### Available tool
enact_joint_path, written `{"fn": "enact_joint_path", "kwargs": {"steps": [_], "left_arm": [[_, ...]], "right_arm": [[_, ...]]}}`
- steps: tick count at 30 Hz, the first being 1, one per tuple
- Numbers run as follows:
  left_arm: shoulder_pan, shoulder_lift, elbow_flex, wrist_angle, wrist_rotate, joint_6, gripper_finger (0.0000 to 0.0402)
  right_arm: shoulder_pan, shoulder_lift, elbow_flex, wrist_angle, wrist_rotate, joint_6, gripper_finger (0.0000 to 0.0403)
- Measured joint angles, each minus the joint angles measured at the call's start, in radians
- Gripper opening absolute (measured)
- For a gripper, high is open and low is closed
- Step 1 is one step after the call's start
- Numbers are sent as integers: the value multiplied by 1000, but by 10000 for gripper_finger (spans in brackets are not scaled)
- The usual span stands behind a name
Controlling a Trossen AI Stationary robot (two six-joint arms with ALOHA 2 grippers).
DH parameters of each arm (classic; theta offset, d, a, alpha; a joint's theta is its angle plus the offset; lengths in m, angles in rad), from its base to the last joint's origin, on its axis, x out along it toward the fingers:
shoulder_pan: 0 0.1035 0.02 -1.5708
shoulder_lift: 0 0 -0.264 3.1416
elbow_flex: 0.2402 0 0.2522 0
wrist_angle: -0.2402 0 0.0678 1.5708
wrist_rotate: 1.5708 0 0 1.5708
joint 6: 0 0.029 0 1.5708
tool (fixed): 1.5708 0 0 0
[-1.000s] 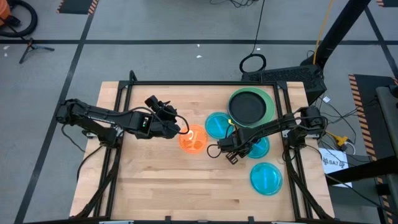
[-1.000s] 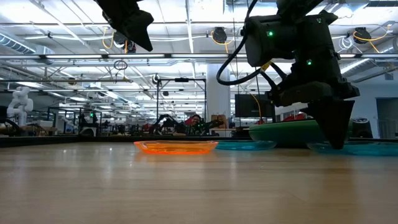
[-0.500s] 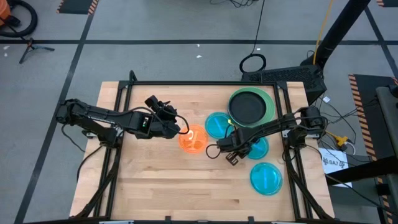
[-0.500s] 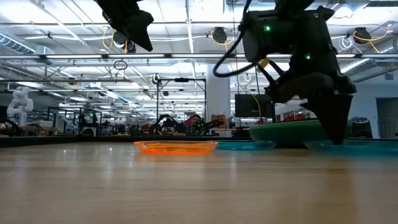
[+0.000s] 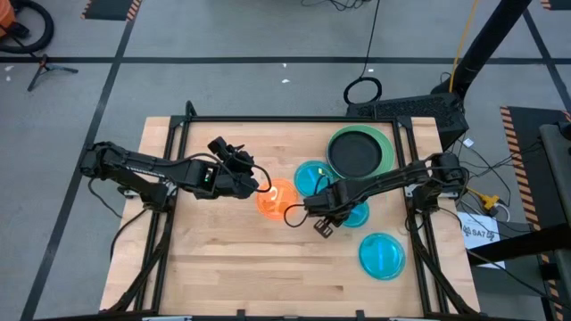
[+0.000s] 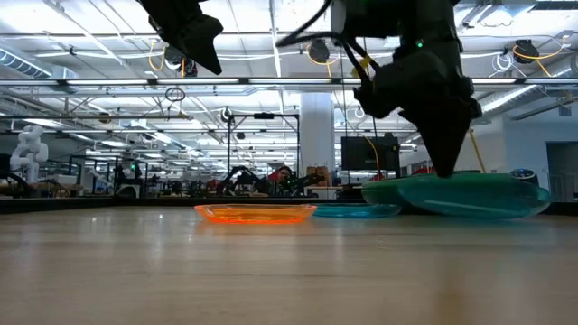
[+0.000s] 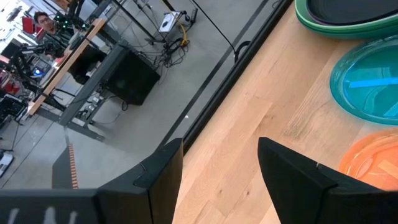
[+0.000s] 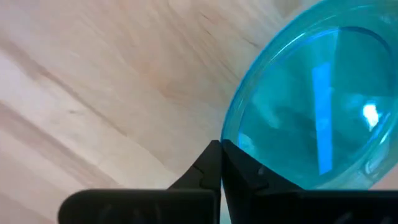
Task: Stack plastic plates
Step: Stack the middle transparent blue plate on the black plate
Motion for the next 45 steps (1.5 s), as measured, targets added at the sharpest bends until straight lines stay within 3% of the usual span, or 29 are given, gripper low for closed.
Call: {"fn": "enact_joint_path", "kwargs": {"steps": [11, 21, 30, 45], "left_arm": [[0, 0, 0, 0, 0, 1, 214], [0, 0, 0, 4, 0, 1, 214], [0, 0, 0, 4, 0, 0, 214], [0, 0, 0, 4, 0, -14, 214]], "right_arm": [[19, 0, 127, -115, 5, -54, 0], [19, 0, 247, -149, 9, -208, 0], [19, 0, 357, -313, 163, -276, 0], [-19, 0, 388, -310, 296, -384, 0]]}}
